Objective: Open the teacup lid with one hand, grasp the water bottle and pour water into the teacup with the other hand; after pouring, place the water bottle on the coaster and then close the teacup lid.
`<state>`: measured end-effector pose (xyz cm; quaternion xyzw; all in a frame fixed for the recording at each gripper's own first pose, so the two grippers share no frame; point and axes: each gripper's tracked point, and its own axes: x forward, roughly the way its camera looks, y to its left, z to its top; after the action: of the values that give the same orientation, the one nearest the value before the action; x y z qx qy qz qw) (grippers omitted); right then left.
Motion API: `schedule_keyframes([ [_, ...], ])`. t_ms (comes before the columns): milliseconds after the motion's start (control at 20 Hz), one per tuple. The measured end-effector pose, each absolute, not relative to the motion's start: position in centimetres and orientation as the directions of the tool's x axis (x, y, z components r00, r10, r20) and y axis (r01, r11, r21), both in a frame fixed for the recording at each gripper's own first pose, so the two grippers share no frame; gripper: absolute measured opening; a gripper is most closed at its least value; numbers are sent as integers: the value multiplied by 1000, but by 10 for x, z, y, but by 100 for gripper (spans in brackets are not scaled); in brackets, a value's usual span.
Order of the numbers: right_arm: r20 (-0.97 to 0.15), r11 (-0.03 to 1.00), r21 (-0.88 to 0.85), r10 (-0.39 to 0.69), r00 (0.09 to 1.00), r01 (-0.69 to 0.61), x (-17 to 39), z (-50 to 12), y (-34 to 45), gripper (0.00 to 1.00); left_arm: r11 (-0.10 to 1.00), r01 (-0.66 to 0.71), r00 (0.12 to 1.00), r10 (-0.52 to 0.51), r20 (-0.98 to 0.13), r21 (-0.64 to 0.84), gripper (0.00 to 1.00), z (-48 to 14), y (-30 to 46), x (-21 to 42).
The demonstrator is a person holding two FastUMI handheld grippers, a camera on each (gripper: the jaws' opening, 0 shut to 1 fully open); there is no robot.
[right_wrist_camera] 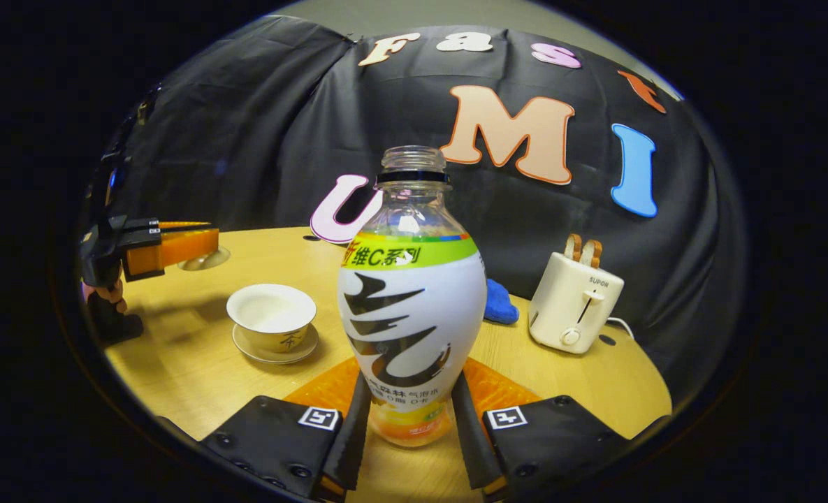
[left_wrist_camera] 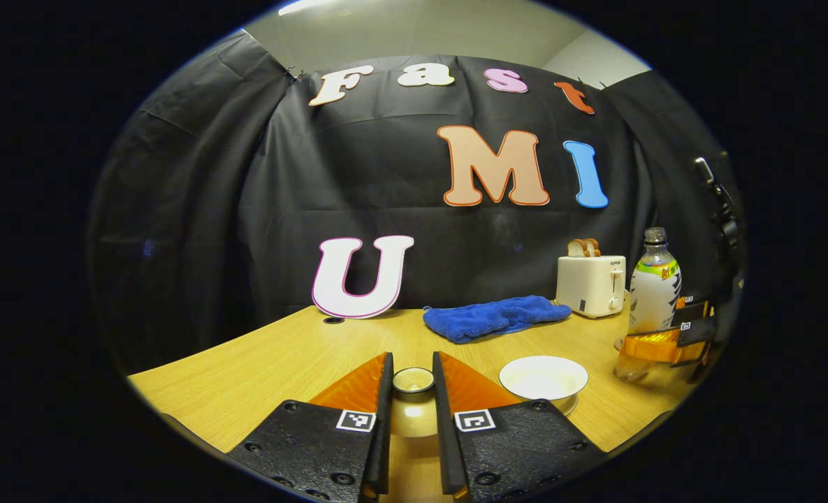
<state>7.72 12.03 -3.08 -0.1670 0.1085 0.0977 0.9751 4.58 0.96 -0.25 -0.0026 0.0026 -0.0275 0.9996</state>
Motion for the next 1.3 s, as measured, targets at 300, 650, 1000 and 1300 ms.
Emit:
schedule_keyframes([
  [300,-186,793,-591,41,982,-145,91,18,97,61,999,54,999,-54,-4,-5,27,-2,10,45],
  [650,-73,481,-875,-14,997,-58,97,54,101,60,999,45,999,-45,-5,-6,27,-2,12,46],
  [1000,-29,158,-987,-28,999,-24,110,32,115,61,999,43,999,-43,-6,-6,27,-4,12,46],
  [1300,37,-44,-998,-17,999,36,119,26,126,62,999,43,999,-43,-6,-7,27,-3,12,46],
])
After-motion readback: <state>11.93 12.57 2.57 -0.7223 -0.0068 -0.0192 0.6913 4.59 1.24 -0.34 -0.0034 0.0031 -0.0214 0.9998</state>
